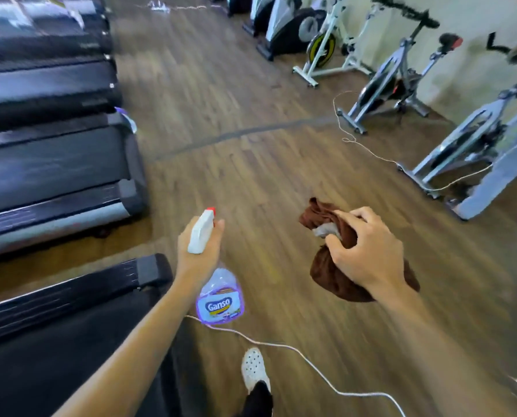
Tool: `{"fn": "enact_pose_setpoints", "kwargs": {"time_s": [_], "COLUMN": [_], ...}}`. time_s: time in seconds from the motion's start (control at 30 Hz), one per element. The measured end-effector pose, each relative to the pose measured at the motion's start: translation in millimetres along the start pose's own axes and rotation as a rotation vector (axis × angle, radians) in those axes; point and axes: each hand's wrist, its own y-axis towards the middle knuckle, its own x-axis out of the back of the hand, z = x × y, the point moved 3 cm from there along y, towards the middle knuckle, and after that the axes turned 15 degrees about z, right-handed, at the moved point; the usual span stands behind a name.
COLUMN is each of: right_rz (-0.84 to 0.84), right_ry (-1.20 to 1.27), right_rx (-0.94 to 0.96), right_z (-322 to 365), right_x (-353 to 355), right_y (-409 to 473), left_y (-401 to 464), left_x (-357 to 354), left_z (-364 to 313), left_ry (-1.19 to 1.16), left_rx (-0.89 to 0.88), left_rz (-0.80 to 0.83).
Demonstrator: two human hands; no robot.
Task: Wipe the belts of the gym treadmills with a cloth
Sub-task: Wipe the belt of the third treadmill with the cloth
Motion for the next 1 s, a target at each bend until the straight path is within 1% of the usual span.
{"fn": "enact_pose_setpoints", "kwargs": {"time_s": [0.13, 0.27, 0.33, 0.4, 0.57, 0.67, 0.73, 0.8, 0.87, 1.0], "right_rz": [0.001, 0.061, 0.135, 0.14, 0.256, 0.33, 0.363, 0.413, 0.468, 0.516], "right_ry": [0.04, 0.066, 0.071, 0.079, 0.18, 0.176, 0.169, 0.156, 0.135, 0.195], "right_rx": [0.062, 0.172, 0.255, 0.295, 0.454, 0.559, 0.637, 0.721, 0.797, 0.887], "right_z": [37, 88, 121, 141, 217, 267, 316, 367, 416, 488], "right_x": [-14, -39, -61, -72, -130, -158, -178, -193, -207, -239], "right_y": [98, 192, 250, 282, 409, 490, 538, 570, 589, 617], "left_y": [78, 146, 185, 207, 298, 346, 372, 389, 400, 424], "left_x": [31, 64, 89, 102, 168, 199, 227, 254, 281, 330], "left_z": [-12, -26, -23, -23, -5, -7, -16, -22, -20, -10], "left_ry": [-0.068, -0.088, -0.097, -0.081, -0.087, -0.131, -0.14, -0.125, -0.095, -0.055], "left_rx": [-0.019, -0.029, -0.031, -0.032, 0.047, 0.048, 0.019, 0.044, 0.116, 0.144], "left_rz": [-0.109, -0.215, -0.301, -0.323, -0.481, -0.624, -0.703, -0.777, -0.859, -0.966]}}
